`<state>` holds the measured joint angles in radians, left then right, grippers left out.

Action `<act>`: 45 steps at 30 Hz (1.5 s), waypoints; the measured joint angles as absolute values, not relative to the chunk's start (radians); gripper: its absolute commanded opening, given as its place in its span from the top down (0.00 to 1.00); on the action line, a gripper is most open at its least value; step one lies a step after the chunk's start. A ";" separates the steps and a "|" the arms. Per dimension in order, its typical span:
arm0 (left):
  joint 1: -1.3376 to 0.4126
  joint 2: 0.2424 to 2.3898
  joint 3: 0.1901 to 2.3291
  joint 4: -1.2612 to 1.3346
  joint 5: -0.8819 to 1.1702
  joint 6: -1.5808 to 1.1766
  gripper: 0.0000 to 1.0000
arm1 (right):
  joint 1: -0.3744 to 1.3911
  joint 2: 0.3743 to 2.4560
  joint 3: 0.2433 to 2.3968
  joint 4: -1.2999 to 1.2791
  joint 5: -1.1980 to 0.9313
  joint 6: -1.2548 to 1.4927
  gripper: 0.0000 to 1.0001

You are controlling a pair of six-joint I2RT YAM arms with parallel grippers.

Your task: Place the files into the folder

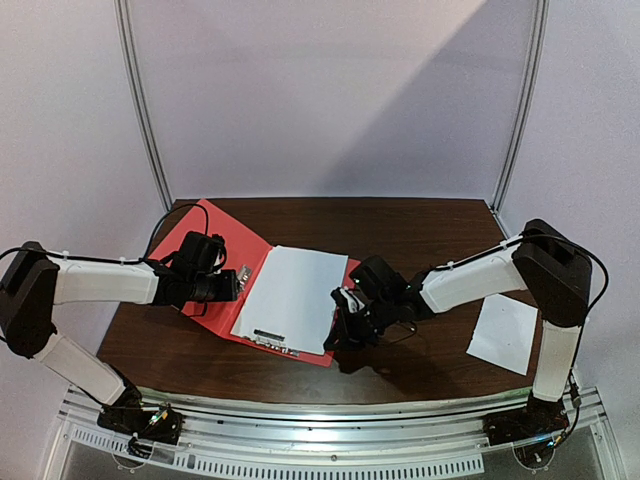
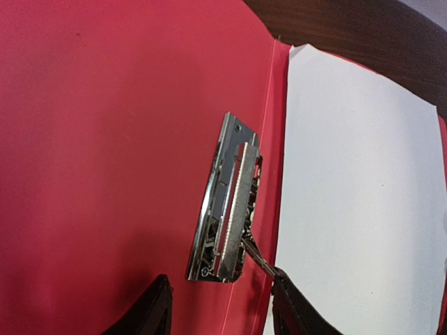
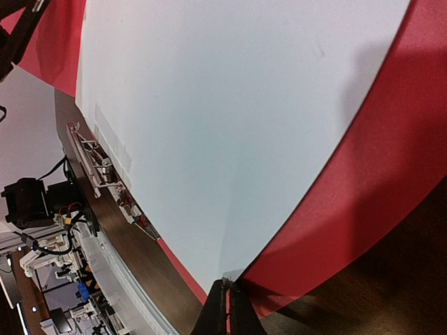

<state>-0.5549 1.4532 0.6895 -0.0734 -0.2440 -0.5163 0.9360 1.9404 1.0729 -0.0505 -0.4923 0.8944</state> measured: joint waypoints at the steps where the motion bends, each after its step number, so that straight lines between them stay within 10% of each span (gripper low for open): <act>1: -0.555 1.453 0.690 -0.073 -0.244 -0.516 0.51 | 0.936 1.940 1.073 -0.052 -0.491 0.895 0.99; 28: -0.557 1.453 0.690 -0.073 -0.244 -0.517 0.51 | 0.968 1.897 1.052 -0.107 -0.428 0.915 1.00; 45: -0.588 1.418 0.719 -0.118 -0.251 -0.508 0.51 | 0.975 1.825 1.212 -0.292 -0.294 0.725 0.83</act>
<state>-0.5884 1.4181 0.7193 -0.1177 -0.2508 -0.5076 0.9752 1.8252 1.2118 -0.2920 -0.2943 0.7250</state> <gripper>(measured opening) 0.492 0.145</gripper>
